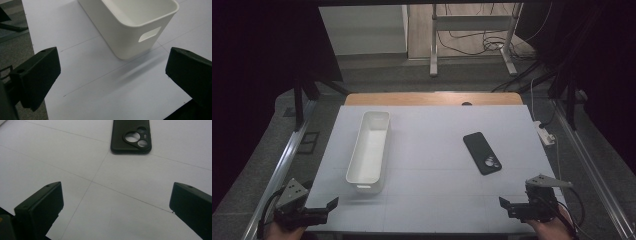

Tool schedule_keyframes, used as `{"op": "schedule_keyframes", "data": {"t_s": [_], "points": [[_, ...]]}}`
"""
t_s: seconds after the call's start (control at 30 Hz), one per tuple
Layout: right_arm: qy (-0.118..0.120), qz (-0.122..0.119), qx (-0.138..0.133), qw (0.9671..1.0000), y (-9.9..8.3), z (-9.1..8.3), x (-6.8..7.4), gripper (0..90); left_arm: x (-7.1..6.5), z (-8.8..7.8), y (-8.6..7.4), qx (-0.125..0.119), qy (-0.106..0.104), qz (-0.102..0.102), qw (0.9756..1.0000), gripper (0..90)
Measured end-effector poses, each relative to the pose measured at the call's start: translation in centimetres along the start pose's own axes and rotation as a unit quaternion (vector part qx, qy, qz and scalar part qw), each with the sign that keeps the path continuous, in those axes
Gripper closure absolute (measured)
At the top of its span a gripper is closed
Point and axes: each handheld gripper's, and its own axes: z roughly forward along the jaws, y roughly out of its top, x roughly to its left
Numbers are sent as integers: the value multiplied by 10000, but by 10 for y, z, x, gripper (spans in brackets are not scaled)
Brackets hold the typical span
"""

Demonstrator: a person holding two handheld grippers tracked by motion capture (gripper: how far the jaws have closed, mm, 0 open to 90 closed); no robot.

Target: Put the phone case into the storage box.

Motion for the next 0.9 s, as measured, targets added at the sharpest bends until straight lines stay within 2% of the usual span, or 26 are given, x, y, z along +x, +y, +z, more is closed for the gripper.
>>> {"op": "schedule_keyframes", "data": {"t_s": [0.43, 0.7, 0.9], "points": [[-62, -54, 128, 9999, 3, 4, -3, 0, 3, -1, -1, -55, -66, -105, 9999, 5], [-101, -57, 210, 9997, 12, 9, -9, 0, 3, -1, -1, -60, -83, -100, 9999, 5], [-68, -167, 262, 9995, 22, 16, -12, 0, 2, -1, 0, -46, -66, -73, 9999, 5]]}}
